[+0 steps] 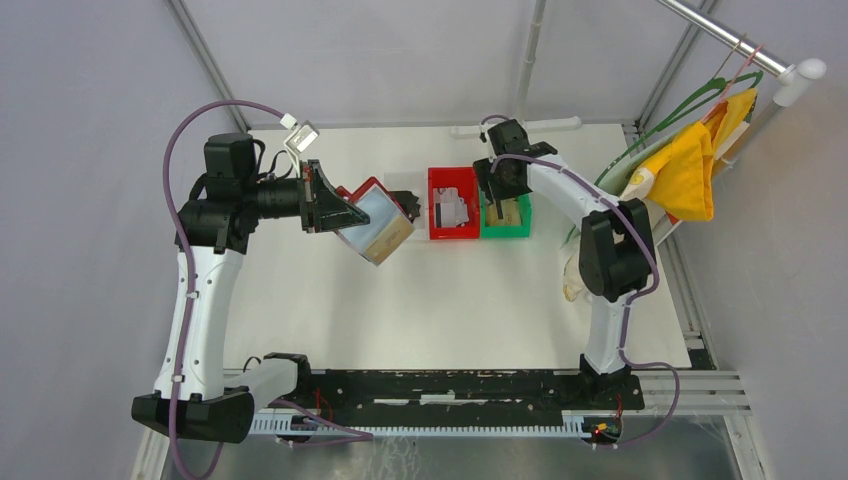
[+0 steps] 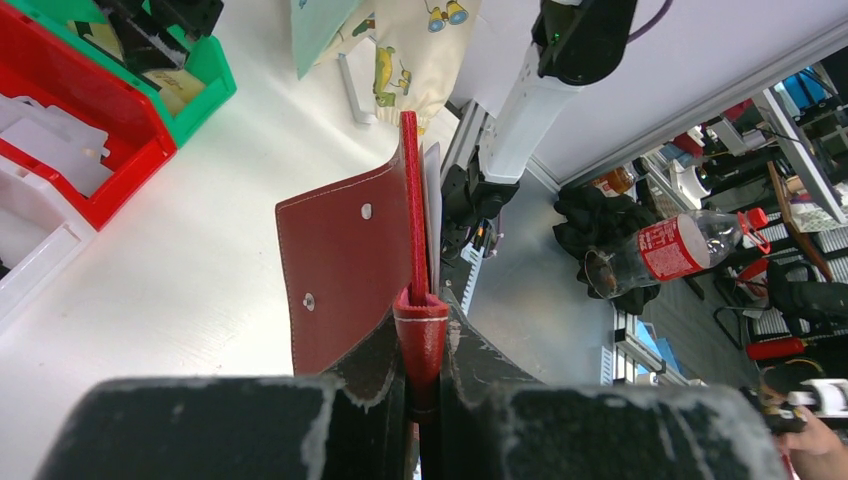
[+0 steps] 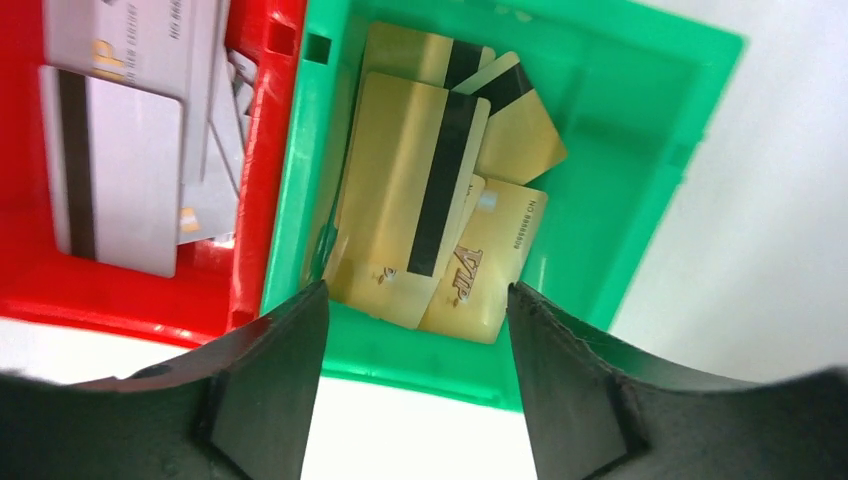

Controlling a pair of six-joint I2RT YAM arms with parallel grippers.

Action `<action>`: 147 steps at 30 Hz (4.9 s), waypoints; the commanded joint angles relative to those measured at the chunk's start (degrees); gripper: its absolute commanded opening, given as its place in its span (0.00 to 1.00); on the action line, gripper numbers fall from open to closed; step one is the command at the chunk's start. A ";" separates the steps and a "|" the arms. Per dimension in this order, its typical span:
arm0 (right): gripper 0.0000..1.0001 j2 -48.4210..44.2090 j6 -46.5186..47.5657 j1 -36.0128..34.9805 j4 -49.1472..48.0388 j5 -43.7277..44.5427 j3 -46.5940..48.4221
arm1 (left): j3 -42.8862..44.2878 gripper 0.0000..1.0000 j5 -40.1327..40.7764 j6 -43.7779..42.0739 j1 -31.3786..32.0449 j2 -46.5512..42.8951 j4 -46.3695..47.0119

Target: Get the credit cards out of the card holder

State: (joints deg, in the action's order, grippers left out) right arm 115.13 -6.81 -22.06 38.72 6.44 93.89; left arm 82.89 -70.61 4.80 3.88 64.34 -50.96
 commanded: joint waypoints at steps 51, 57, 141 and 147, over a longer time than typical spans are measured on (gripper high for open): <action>0.00 -35.53 -3.58 -30.08 -24.15 -49.20 -0.93 | 0.38 1.00 -5.42 -25.06 6.05 -4.54 -14.42; 0.00 -42.93 -26.16 -29.57 -57.10 -47.37 -18.72 | -4.43 1.00 -3.56 -15.31 6.05 -9.57 -3.29; 0.00 -47.04 -8.91 -34.18 -51.11 -30.28 -20.84 | 1.30 0.48 -2.32 -24.45 6.05 -5.01 -18.33; 0.00 -48.85 -29.24 -34.19 -79.34 -27.30 -32.71 | -3.80 0.73 -2.73 -1.09 6.05 -10.46 7.96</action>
State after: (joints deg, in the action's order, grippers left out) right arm 68.12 -21.63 -56.36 -17.85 -23.05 65.34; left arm 81.06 -71.59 -13.96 9.93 58.41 -64.14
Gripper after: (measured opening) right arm 0.028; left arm 0.705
